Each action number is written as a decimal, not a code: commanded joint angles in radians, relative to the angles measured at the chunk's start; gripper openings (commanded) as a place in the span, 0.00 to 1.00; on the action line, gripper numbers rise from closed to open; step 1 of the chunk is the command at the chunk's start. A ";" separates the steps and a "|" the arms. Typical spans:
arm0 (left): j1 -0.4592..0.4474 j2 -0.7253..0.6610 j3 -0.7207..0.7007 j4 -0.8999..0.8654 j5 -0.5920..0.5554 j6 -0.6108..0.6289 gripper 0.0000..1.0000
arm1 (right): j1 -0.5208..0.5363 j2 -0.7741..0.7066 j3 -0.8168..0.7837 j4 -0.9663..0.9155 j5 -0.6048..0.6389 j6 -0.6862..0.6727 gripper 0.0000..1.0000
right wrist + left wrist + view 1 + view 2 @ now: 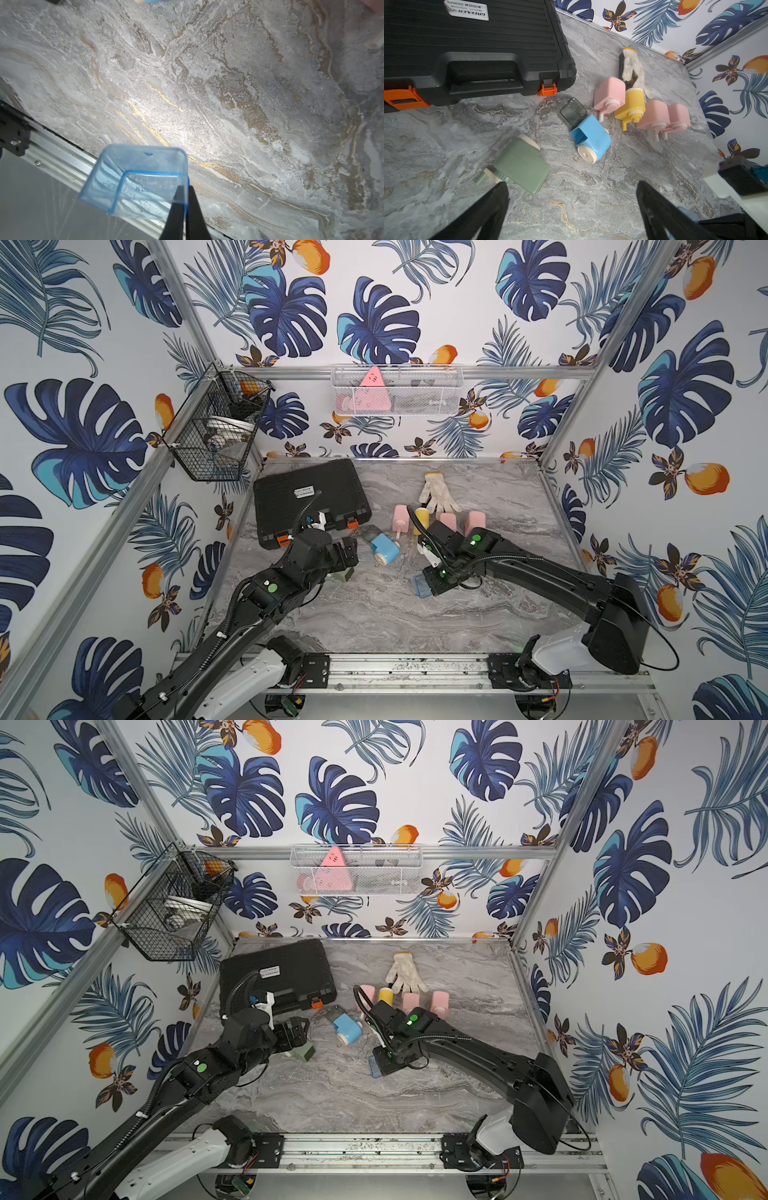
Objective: Put the tray back into the pencil sharpener
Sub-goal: Pick up the container from the center of the board, then place the container at the center of the board.
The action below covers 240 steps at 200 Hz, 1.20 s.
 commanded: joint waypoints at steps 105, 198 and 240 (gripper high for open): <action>0.002 -0.102 -0.039 -0.055 -0.049 0.017 0.99 | 0.078 0.393 0.193 -0.101 0.052 -0.489 0.03; 0.002 -0.103 -0.037 -0.052 -0.057 0.017 0.99 | 0.108 0.432 0.206 -0.081 0.088 -0.490 0.29; 0.002 -0.106 -0.038 -0.049 -0.052 0.011 0.99 | 0.100 0.263 0.206 0.009 0.152 -0.420 0.50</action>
